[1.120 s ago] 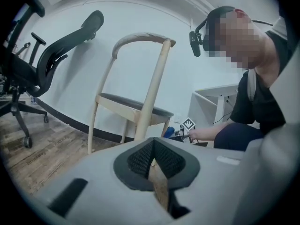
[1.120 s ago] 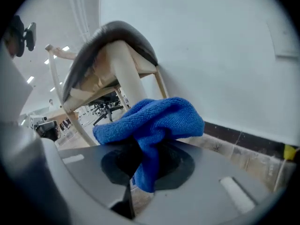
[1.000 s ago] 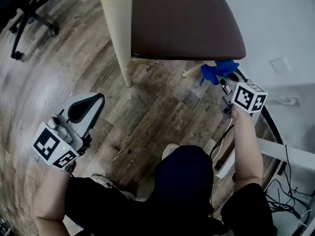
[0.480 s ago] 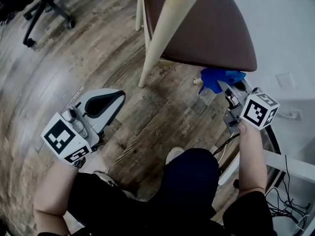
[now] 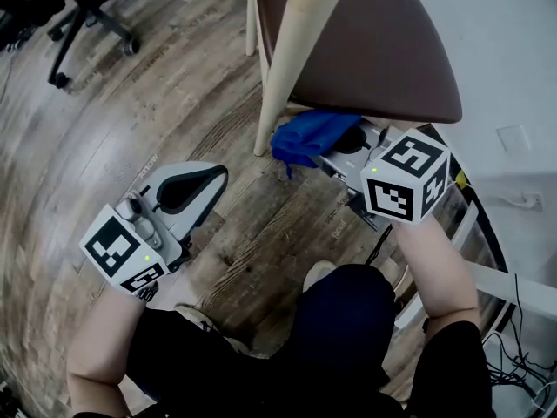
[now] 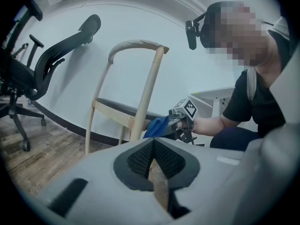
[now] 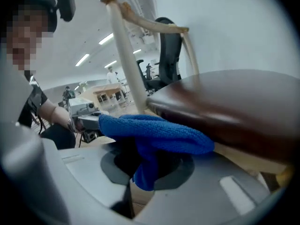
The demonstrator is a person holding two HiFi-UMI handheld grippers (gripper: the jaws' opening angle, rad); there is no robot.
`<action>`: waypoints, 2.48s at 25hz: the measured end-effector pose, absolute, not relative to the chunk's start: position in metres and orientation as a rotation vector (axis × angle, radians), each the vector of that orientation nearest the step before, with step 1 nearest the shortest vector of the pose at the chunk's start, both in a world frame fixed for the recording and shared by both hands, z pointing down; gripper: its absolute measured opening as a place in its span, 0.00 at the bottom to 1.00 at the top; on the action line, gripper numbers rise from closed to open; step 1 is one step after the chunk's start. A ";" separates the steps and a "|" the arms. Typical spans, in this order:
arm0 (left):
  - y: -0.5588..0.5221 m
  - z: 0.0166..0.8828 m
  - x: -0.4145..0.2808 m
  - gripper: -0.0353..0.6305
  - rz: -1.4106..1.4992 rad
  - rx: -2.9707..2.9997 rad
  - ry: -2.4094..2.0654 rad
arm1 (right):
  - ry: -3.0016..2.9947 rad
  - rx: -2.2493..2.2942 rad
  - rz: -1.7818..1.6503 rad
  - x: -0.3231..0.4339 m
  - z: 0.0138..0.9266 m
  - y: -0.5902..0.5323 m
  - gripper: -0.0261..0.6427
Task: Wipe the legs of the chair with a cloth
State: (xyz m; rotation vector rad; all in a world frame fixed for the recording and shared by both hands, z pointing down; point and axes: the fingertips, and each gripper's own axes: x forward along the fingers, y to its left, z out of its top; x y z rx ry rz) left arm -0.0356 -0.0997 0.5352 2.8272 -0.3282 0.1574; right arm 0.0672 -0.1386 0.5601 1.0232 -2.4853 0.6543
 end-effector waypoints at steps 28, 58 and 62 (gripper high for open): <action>-0.111 0.558 -0.052 0.05 0.224 2.769 -0.389 | -2.325 0.879 0.677 0.045 0.712 -0.160 0.14; -0.108 0.551 -0.075 0.05 0.245 2.781 -0.466 | -2.290 1.007 0.742 0.042 0.789 -0.159 0.14; -0.106 0.549 -0.067 0.05 0.233 2.797 -0.440 | -2.380 1.067 0.743 0.044 0.744 -0.157 0.14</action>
